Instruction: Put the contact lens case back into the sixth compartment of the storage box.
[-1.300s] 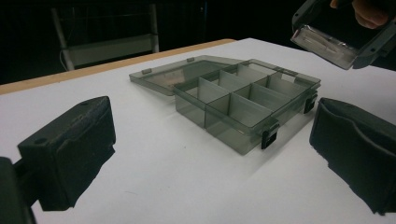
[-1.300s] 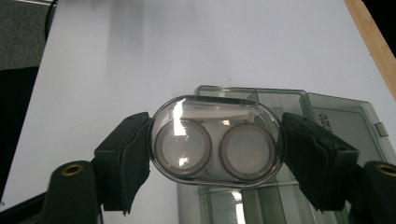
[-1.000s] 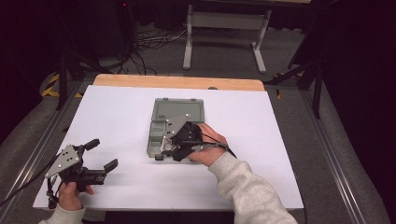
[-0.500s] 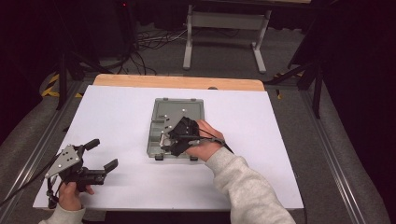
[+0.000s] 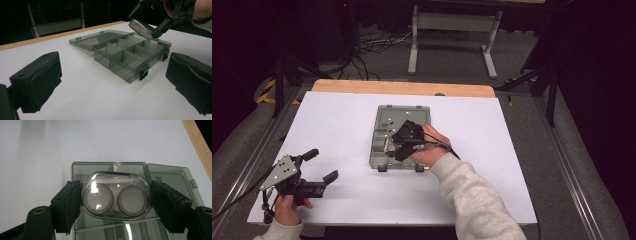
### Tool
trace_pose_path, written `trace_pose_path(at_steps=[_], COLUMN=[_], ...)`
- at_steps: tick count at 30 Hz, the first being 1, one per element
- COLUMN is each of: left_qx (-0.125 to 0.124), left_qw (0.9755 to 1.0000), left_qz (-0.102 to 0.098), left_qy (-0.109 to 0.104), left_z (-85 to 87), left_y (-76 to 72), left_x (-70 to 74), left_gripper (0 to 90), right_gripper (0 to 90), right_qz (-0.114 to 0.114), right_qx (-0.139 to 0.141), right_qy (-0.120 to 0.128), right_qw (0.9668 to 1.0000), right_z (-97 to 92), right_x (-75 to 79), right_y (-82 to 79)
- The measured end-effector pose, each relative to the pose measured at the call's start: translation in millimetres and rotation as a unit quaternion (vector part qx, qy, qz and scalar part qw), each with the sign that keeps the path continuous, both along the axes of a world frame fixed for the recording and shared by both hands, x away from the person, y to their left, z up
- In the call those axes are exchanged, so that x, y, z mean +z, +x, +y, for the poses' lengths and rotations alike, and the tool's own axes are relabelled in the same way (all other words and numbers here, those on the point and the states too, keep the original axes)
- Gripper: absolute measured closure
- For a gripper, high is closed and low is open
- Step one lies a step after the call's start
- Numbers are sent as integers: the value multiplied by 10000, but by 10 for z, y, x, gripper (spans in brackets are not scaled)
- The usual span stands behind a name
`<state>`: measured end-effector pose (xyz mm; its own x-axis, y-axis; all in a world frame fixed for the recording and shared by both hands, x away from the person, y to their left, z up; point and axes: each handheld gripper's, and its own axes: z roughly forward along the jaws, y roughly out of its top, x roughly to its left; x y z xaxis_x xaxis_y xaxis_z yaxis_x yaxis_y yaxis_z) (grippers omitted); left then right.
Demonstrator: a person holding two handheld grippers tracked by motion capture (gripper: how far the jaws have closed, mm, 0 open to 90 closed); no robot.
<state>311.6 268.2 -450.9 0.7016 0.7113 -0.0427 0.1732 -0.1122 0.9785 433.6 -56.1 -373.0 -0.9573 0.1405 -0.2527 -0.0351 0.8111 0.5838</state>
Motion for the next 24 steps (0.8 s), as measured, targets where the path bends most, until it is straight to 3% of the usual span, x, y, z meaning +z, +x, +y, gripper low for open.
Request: trace_pose_path(at_steps=[24], left_qx=[-3], left_qw=[10000], left_qz=[22], left_qy=[-15], left_z=[2], left_y=[1], left_x=[-2], left_gripper=[11], right_gripper=[265], right_qz=[197], right_qx=[71], right_qy=[-447], right_qw=[9988], right_z=[60], right_x=[-203], right_y=[131])
